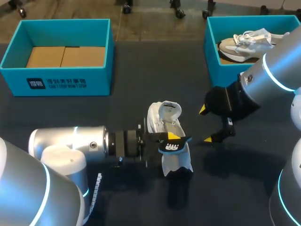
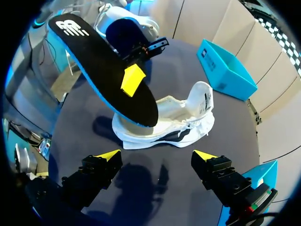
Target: Take the shoe out of the shoebox, open the shoe tongue, remove and reinsert the insole, then place the shoe into the shoebox
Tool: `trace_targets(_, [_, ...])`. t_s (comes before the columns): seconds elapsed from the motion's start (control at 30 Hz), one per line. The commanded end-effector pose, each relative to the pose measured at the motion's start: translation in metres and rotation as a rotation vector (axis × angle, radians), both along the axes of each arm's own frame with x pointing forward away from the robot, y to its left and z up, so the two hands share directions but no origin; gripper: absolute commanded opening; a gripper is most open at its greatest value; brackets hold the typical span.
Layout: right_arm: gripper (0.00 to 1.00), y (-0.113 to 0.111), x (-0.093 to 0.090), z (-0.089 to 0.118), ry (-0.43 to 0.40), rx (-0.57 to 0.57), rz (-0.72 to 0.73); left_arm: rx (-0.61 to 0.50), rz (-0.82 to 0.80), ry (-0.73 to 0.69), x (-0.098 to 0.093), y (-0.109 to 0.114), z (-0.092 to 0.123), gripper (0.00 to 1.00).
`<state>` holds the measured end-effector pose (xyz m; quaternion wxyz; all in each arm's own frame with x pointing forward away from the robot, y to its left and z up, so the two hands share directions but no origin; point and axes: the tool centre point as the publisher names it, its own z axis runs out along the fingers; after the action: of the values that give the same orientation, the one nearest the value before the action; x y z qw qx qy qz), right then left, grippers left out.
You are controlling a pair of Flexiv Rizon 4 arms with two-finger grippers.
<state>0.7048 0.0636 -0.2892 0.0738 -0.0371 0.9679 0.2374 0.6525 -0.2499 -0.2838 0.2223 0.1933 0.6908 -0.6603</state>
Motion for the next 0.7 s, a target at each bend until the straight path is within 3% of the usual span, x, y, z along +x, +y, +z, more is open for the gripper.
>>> trace_targets(0.03, [1.0,0.0,-0.001,-0.001,-0.002,0.001,0.001,-0.008,-0.004,-0.001,0.004,-0.005,-0.01,0.0])
trace_targets(0.7, [1.0,0.0,-0.001,-0.001,-0.002,0.001,0.001,0.028,0.035,0.003,0.018,-0.007,-0.039,0.0])
